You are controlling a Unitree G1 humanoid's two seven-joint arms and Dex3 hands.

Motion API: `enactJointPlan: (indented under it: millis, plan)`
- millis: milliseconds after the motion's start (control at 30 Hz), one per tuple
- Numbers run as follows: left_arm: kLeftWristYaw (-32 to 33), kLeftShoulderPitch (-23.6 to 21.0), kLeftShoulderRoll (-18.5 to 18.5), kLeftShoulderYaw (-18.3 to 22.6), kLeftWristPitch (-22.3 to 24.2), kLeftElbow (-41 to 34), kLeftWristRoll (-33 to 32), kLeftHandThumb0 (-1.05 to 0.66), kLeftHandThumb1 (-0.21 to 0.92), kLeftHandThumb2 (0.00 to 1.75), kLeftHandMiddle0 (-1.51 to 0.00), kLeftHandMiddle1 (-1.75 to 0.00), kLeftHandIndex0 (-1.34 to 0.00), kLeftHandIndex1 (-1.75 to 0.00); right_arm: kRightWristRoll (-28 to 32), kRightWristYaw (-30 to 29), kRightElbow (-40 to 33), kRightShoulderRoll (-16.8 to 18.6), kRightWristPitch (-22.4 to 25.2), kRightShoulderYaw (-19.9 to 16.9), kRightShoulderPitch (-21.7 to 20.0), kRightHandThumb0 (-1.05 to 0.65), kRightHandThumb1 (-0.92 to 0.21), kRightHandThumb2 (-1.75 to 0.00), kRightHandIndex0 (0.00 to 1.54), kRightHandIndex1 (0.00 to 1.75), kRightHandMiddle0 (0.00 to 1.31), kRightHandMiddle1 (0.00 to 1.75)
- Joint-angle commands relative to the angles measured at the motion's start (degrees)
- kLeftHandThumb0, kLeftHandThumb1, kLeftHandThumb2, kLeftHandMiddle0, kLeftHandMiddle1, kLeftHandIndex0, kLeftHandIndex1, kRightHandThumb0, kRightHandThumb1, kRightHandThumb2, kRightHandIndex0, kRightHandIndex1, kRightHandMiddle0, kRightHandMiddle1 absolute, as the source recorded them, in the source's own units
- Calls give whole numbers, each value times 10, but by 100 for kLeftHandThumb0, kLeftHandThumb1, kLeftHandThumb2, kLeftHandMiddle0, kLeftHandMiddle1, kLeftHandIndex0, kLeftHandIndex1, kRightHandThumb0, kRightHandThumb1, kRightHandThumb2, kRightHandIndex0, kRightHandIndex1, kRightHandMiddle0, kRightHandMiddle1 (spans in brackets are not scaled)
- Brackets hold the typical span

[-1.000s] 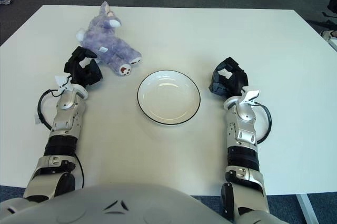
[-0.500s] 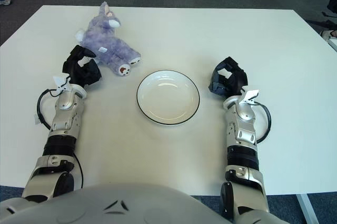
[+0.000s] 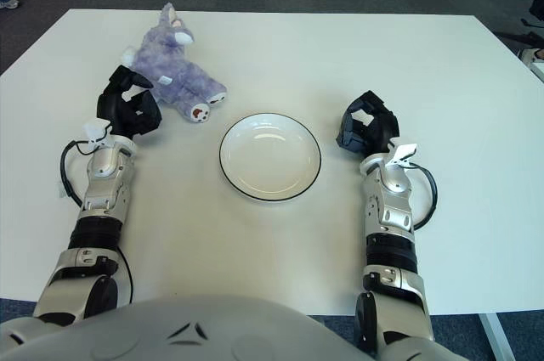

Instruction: Put the doll into the plate.

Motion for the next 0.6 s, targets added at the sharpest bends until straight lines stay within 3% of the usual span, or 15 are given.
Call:
enactJointPlan:
  millis: [0,233,433,567]
  plan:
    - [-3,41,1,0,-16,-10,3,-42,50,109,-114,-175,-47,-175,2,0,12,1,1,0,-5,-47,-36,-126,125,175,58,175]
    - [-24,97,-9,-9,-25,-128,-29,-42,50,109,-113,-175,-47,-175,0,1,21,-1,0,1,-10,-47,-36,-126,125,175,58,175]
    - [-22,109,-14,-11,-54,-172,-23,-42,49,109,-115,-175,-47,-175,2,3,33,1,-5,0,-17,-47,-36,-126,125,175,58,175]
    - [-15,107,2,-1,-52,-191,-2,-42,49,109,-116,-175,-47,-175,2,2,40,1,-10,0,-20,-47,-36,-126,126,175,58,175]
